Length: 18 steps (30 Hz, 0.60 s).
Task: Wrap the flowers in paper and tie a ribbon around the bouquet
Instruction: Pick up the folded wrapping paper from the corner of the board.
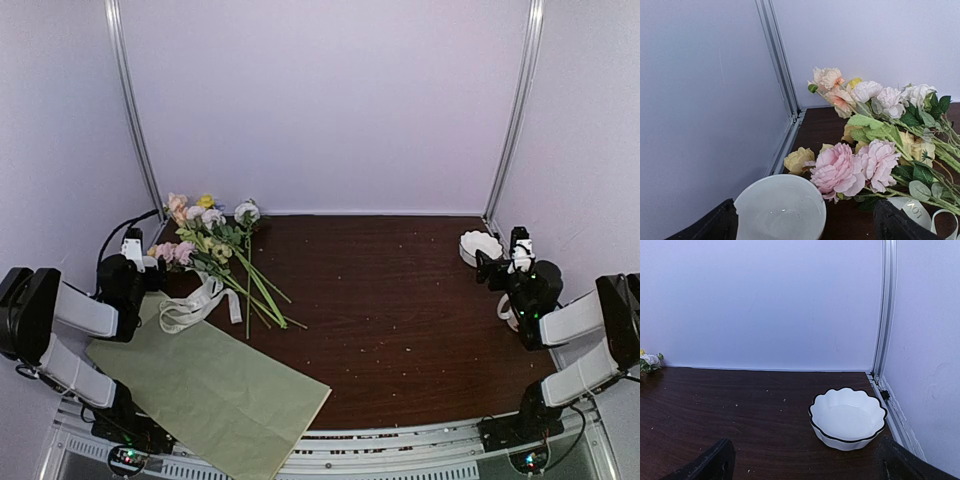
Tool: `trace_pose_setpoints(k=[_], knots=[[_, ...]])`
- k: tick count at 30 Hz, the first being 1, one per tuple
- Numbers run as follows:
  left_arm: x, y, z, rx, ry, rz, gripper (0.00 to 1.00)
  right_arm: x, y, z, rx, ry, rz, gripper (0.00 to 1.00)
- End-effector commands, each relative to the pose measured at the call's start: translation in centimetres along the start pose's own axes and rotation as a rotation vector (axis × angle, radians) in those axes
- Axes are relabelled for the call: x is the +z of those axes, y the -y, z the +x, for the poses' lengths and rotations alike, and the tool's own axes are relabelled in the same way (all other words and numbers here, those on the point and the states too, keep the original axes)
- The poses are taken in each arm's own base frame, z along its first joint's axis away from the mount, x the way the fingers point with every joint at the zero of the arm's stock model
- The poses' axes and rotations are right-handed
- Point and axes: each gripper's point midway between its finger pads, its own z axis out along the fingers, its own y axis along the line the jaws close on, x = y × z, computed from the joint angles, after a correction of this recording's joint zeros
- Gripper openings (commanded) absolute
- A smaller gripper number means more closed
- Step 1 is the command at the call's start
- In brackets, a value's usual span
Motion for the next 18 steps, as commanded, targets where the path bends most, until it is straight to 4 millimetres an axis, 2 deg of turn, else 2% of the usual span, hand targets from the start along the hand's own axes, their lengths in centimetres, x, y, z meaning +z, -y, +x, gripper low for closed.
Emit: trace_pose_setpoints(k=[1,13,16,18], knots=[[0.1,-0.3,-1.8,-0.021,0.063,-0.005,0.98,-0.1,0.0,-0.3,-0.009,0.016,0.008,1.0],[0.1,-0.3,-1.6,-0.02,0.058,-0.003,0.98,0.1,0.2,-1.8,0.003,-0.007,0.017,1.0],[0.2,-0.3,-1.6,-0.02,0.058,0.0,0.98,0.3,0.5,-3.3,0.011,-0.021,0.038,1.0],[0.3,0.5,-1.8,-0.006,0.062,0.055,0.98,0.4,0.9,-3.7,0.051,-0.053,0.064,1.0]])
